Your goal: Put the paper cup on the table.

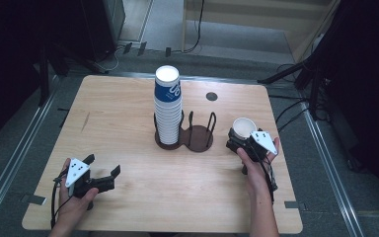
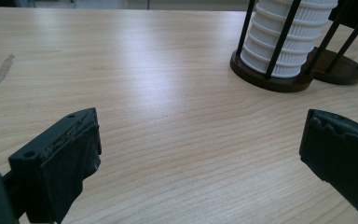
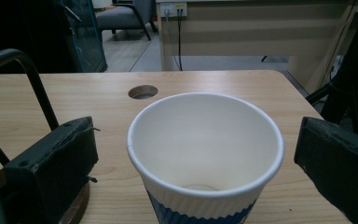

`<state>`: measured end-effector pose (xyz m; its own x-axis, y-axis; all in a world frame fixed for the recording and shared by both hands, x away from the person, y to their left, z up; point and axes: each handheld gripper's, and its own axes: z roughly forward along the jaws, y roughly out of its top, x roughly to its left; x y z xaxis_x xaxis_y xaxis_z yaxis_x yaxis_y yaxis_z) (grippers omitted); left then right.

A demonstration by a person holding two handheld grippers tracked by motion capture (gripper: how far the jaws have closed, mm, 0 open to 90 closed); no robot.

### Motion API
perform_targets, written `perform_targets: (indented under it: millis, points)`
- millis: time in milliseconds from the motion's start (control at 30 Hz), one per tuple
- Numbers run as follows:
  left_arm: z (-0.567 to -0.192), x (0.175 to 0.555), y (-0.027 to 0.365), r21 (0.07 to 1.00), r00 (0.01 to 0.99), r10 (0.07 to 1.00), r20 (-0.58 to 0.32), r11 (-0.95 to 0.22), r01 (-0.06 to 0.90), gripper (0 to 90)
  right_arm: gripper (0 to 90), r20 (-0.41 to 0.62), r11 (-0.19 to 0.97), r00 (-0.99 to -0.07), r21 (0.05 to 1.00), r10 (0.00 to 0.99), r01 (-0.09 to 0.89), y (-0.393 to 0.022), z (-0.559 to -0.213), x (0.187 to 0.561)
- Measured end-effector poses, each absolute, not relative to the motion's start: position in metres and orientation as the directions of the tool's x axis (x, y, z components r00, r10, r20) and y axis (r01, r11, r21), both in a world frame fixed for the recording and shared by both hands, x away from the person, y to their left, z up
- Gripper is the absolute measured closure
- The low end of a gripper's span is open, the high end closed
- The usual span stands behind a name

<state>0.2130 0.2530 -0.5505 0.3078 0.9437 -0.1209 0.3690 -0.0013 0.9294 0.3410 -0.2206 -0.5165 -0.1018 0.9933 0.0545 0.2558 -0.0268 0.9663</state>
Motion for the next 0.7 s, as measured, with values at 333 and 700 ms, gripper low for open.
perform_targets:
  millis: [333,700]
  points:
    - [-0.551,0.213,0.253,0.929,0.308,0.943,-0.122,0.000,0.369,0.0,0.0,0.059,-0.031,-0.115,0.973,0.992,0.228,-0.226,-0.509,0.326]
    - [-0.551,0.213,0.253,0.930,0.308,0.944,-0.122,0.000,0.369,0.0,0.0,0.043,-0.011,-0.141,0.976,0.989,0.219,-0.232,-0.507,0.307]
